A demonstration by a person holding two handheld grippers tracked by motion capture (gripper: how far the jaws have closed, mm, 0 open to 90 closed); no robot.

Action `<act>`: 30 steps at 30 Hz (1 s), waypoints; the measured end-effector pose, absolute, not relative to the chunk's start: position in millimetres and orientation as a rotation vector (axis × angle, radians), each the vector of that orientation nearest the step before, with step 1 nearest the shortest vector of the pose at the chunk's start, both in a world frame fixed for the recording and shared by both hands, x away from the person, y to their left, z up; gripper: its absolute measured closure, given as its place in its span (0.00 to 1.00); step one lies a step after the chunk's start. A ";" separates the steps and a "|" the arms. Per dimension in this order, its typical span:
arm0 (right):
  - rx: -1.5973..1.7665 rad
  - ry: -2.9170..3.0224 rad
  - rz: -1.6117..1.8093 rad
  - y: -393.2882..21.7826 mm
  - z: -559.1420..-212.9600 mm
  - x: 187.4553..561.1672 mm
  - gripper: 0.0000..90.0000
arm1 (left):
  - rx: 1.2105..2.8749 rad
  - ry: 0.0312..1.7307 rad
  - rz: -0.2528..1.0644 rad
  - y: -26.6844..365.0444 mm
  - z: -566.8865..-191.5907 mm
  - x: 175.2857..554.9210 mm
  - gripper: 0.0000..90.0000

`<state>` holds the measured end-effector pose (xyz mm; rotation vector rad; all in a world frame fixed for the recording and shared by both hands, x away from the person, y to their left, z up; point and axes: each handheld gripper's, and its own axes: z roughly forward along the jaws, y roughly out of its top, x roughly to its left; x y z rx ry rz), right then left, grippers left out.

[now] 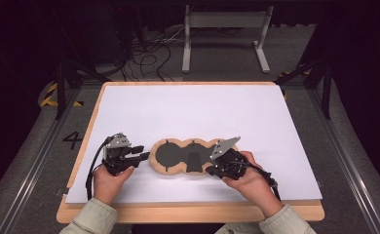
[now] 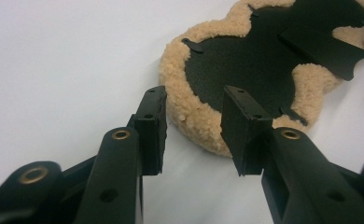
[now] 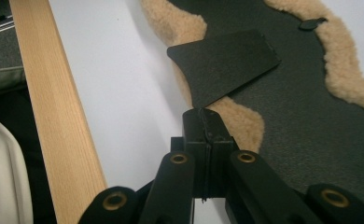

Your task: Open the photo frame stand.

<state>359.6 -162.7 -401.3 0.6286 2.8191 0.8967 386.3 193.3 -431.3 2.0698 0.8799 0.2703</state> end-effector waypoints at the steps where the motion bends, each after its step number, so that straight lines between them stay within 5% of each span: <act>1: 0.632 2.832 0.880 -161.2 -404.8 359.6 1.00 | 2.069 0.886 0.268 193.5 -431.9 386.6 0.69; 26: 0.694 2.829 0.954 -154.2 -421.2 365.3 1.00 | 2.007 0.924 0.220 196.4 -434.7 387.0 0.66; 30: 0.720 2.775 1.040 -158.0 -414.0 365.8 1.00 | 1.974 0.926 0.213 200.0 -433.6 387.7 0.57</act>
